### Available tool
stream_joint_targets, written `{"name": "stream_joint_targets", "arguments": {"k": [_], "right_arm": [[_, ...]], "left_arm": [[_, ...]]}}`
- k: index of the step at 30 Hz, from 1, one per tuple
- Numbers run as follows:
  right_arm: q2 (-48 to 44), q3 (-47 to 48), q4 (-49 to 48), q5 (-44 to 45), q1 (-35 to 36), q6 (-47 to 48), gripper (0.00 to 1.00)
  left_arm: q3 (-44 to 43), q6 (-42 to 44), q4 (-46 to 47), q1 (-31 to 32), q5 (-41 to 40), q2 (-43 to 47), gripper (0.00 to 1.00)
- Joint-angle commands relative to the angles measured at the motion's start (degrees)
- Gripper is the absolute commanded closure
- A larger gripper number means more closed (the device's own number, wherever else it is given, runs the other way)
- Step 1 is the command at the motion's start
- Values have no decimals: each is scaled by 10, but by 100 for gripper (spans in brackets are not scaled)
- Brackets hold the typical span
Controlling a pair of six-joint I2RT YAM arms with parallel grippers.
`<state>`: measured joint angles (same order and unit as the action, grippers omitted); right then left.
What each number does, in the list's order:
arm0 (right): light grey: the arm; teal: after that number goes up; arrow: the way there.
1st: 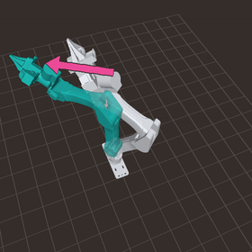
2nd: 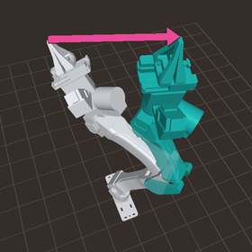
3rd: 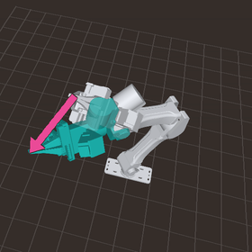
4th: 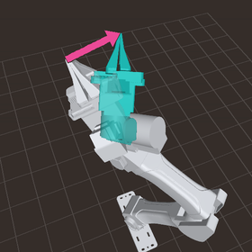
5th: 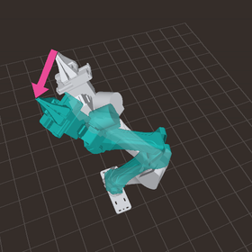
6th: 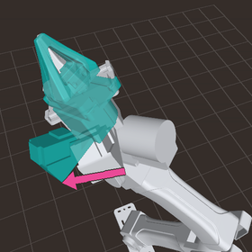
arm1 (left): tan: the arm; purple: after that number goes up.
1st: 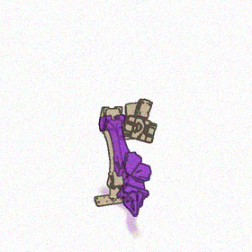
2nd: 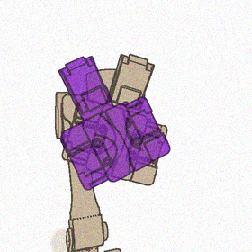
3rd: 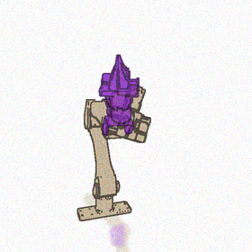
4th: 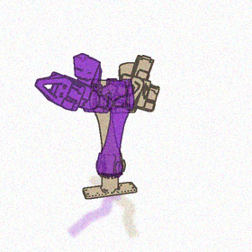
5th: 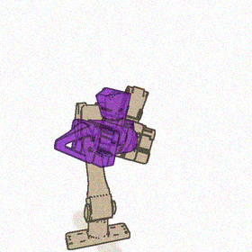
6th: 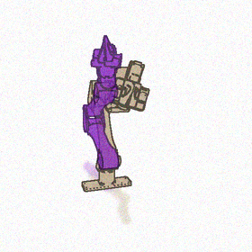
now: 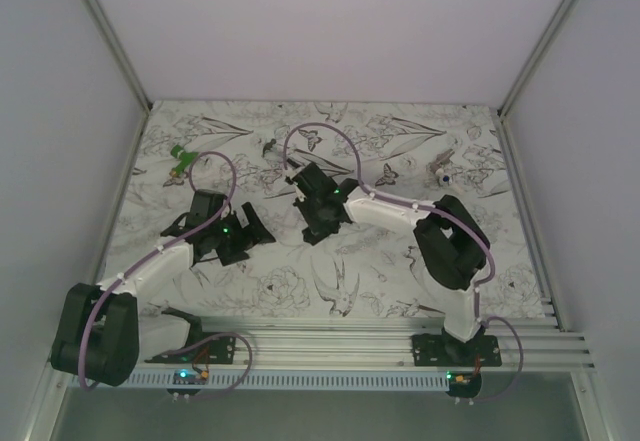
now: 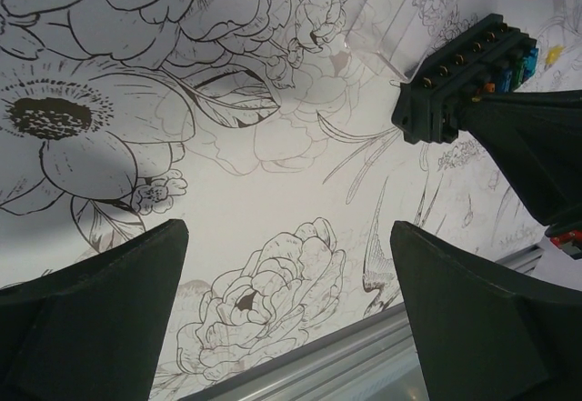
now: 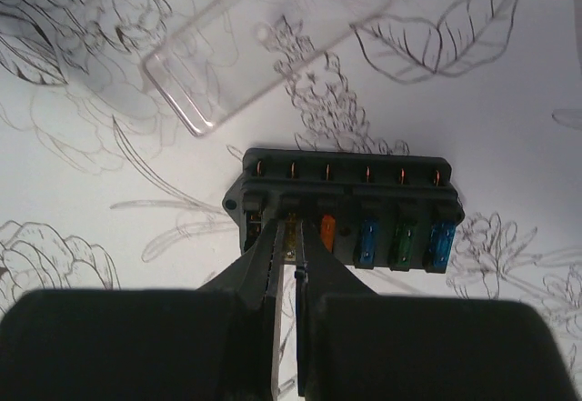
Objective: Snap on the fuse box
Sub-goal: Install the fuse at the fuse box base.
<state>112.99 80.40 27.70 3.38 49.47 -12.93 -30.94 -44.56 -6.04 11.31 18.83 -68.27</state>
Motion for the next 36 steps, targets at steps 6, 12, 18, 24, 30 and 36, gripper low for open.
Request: {"name": "stream_joint_targets", "arguments": {"k": [6, 12, 18, 24, 30, 36], "right_arm": [[-36, -51, 138, 33, 20, -36, 92], [-60, -44, 114, 30, 35, -44, 84], [-83, -39, 102, 39, 41, -47, 75], [-98, -38, 113, 37, 35, -41, 75], [-87, -33, 109, -6, 16, -30, 82], [-78, -35, 102, -27, 3, -28, 85]], "left_arm": [[-9, 2, -11, 26, 18, 3, 1], [-9, 3, -11, 39, 21, 15, 1], [-9, -5, -11, 59, 11, 18, 1], [-7, -24, 3, 77, -3, 12, 3], [-25, -47, 47, 105, 7, -34, 9], [-52, -55, 71, 127, 20, -98, 17]]}}
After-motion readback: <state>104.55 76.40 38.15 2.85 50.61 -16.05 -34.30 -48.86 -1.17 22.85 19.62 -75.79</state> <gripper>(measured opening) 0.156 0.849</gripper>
